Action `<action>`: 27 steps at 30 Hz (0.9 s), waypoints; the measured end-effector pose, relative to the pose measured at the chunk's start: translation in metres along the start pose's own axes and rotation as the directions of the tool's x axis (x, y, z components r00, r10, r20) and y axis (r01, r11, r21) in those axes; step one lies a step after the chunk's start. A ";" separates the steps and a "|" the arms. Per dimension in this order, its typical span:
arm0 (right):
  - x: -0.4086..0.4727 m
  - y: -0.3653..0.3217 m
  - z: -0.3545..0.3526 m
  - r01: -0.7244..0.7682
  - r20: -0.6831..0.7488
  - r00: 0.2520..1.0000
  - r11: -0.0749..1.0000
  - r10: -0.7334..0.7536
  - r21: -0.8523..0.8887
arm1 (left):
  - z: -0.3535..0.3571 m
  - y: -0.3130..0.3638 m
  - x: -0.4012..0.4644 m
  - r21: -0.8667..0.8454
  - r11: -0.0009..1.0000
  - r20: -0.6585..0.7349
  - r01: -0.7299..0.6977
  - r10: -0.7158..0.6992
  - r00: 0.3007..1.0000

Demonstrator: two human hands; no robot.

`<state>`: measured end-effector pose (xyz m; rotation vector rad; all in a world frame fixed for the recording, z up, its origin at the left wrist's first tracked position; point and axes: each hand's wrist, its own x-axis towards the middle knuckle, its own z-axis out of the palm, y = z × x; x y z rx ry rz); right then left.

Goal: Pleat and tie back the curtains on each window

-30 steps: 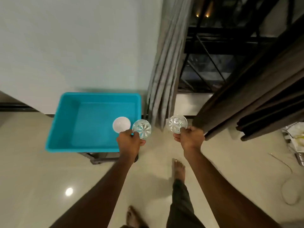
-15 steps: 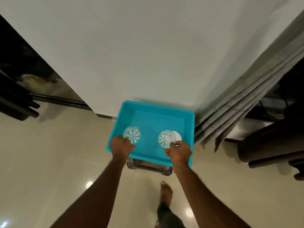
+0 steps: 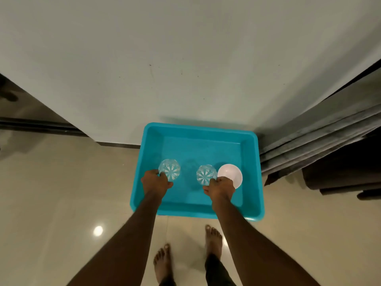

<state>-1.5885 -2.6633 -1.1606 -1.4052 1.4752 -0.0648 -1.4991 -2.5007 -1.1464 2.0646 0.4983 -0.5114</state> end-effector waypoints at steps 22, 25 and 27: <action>0.030 0.029 0.051 -0.059 -0.085 0.994 0.984 0.074 0.166 | 0.030 -0.042 0.067 0.032 0.999 0.124 -0.005 0.001 0.992; 0.028 0.029 0.050 -0.059 -0.056 0.996 0.983 0.070 0.173 | 0.029 -0.041 0.064 0.017 1.000 0.141 -0.006 0.004 0.990; 0.028 0.032 0.050 -0.074 -0.037 0.996 0.986 0.081 0.149 | 0.026 -0.037 0.059 -0.021 1.000 0.150 0.019 -0.015 0.989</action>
